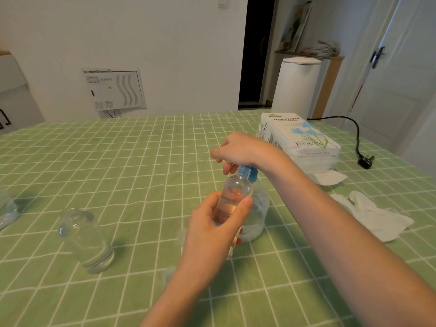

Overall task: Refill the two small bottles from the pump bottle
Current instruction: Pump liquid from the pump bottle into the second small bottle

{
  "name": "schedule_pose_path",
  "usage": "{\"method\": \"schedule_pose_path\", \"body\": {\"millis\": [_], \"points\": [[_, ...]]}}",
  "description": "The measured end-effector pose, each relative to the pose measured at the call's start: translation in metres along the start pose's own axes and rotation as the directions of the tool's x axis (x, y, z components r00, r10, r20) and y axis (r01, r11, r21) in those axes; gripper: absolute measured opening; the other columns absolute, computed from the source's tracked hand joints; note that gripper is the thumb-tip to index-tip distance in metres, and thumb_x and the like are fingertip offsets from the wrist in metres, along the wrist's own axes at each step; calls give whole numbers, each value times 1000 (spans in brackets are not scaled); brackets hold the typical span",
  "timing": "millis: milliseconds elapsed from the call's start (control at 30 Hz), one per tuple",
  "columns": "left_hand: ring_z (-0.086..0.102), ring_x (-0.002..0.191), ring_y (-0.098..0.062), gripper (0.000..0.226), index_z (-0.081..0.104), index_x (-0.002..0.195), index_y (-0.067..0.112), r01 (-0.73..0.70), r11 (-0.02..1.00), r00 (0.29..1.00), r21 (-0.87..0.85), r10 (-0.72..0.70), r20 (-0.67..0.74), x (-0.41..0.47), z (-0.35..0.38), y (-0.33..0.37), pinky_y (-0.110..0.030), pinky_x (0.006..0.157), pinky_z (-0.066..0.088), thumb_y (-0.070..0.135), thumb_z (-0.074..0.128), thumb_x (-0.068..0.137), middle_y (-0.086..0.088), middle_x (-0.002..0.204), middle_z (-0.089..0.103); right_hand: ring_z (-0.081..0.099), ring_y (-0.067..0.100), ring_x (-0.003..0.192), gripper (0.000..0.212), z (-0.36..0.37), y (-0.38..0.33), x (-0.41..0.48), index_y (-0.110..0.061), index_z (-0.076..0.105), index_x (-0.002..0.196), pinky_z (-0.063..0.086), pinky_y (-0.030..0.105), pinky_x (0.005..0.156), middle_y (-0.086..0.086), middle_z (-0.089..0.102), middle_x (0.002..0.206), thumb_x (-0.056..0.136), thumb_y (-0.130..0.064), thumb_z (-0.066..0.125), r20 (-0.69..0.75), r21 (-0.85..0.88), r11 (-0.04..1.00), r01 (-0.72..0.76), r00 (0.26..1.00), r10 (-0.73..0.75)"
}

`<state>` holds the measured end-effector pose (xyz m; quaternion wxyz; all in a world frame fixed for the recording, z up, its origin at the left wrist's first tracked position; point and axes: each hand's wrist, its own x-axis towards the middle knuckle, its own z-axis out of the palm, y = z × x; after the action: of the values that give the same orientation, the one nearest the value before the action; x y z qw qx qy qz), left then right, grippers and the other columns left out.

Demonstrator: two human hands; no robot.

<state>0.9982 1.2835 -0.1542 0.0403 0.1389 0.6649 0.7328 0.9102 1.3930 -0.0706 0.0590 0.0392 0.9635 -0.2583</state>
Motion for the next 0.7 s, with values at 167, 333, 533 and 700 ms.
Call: {"method": "schedule_pose_path", "body": {"millis": [167, 333, 533, 700], "points": [[55, 54, -1, 19, 68, 86, 21, -5, 1000, 1000, -10, 6, 30, 1, 0, 2, -17, 47, 49, 36, 67, 74, 7, 64, 65, 66, 27, 94, 38, -5, -1, -1, -2, 62, 108, 48, 32, 76, 14, 70, 105, 92, -33, 48, -12, -17, 1000, 20, 1000, -20], [57, 55, 0, 34, 68, 85, 21, -16, 1000, 999, -9, 16, 37, 0, 0, 6, -18, 48, 49, 46, 65, 64, 7, 66, 65, 65, 25, 93, 39, -9, -4, -1, -3, 62, 109, 50, 35, 85, 12, 71, 103, 93, -35, 48, 2, -32, 999, 30, 1000, -30], [56, 54, -1, 32, 68, 86, 20, -20, 1000, 999, -12, 21, 33, 1, 0, 5, -18, 48, 50, 44, 65, 65, 7, 64, 64, 66, 27, 99, 34, -7, -4, -1, -7, 65, 104, 50, 35, 86, 12, 70, 102, 92, -33, 48, 9, 9, 1000, 19, 1000, -20], [56, 53, -1, 31, 68, 85, 19, 4, 1000, 1000, -11, -3, 22, 0, 0, 3, -17, 47, 49, 44, 66, 65, 6, 64, 64, 66, 29, 100, 33, -2, 0, 0, -6, 65, 103, 51, 35, 84, 13, 70, 103, 92, -32, 49, 20, 24, 1000, 5, 1000, -5]]}}
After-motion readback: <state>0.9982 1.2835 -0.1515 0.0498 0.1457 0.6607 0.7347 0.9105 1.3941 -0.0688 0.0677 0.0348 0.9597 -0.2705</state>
